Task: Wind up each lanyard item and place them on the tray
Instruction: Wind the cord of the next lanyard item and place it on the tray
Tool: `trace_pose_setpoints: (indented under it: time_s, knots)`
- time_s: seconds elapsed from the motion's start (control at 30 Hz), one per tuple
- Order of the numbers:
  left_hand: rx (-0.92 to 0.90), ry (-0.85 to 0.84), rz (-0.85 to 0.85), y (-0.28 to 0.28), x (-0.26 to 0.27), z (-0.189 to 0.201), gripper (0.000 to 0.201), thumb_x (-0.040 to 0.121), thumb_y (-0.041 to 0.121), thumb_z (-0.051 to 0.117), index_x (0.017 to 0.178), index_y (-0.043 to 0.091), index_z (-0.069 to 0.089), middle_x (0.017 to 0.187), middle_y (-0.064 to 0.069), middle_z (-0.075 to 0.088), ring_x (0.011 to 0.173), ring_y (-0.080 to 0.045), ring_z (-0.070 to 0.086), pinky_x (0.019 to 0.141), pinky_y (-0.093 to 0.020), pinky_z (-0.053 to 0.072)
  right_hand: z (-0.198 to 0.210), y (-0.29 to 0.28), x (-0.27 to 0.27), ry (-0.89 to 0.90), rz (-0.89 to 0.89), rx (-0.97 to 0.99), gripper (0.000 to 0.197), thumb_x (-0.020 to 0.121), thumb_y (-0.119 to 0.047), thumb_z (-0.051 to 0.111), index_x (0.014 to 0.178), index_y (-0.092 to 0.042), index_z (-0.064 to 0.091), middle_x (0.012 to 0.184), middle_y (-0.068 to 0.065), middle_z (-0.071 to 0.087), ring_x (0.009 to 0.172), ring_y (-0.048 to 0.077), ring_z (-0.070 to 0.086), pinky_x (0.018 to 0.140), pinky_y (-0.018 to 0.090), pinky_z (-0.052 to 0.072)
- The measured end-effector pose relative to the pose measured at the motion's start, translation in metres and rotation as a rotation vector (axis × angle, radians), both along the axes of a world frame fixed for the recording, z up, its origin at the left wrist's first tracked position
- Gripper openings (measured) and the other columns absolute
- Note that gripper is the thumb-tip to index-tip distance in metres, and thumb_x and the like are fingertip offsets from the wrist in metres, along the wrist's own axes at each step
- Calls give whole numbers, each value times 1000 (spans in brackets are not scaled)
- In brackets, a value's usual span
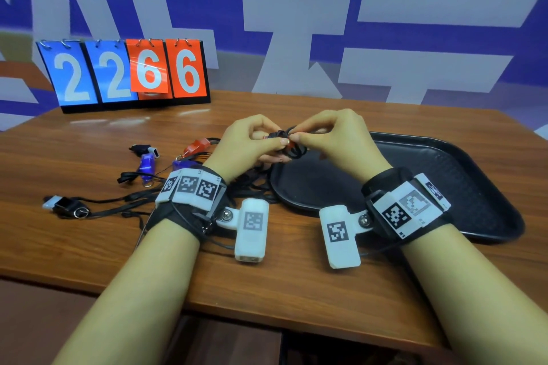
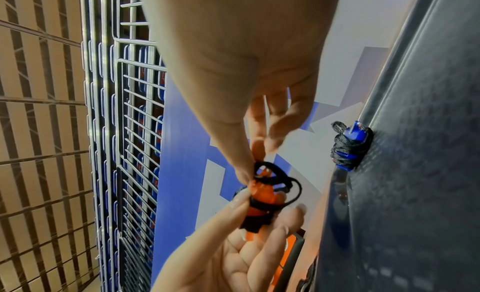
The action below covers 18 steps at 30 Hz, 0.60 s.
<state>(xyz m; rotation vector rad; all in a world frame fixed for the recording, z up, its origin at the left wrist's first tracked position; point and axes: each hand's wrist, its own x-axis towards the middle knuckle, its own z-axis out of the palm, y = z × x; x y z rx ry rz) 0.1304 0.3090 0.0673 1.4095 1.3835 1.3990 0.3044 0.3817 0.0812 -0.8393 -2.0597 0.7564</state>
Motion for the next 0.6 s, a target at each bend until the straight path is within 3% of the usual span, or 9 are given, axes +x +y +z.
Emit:
trace_pose_setpoints:
  time_s: [0.1,0.17,0.3,0.5,0.6]
  knots:
    - [-26,-47,-35,-2,1,2,26,90,4,68,112,-9,60,97,-24,74,84,-31,75,77,-31,62,0,1,1,88,19,-87,1,81,-23,79,81,-24,78,80,-11,70,68,-5,58,60,11,43]
    - [-52,-48,-68,-4,2,4,27,91,6,67,113,-8,61,98,-22,74,85,-30,75,78,-30,61,2,0,3,120,69,-155,1,82,-18,77,82,-18,77,78,-9,70,68,0,57,60,11,44]
    - [-76,-30,-100,-5,4,5,24,93,9,65,112,-5,64,98,-19,75,88,-28,75,78,-27,61,2,-1,5,169,138,-137,10,84,-15,75,86,-5,74,86,1,70,77,6,62,76,19,50]
    - [-87,22,-156,-8,9,5,25,93,9,65,116,0,67,100,-14,76,91,-26,75,73,-21,57,9,-10,1,171,269,-77,10,87,-15,73,86,-5,74,83,2,69,71,16,63,66,28,53]
    - [-46,143,-188,-12,9,8,22,92,10,66,112,3,71,95,-7,78,90,-19,75,73,-18,55,10,-13,0,160,279,-84,12,88,-17,71,88,-6,74,82,5,73,70,18,64,64,25,52]
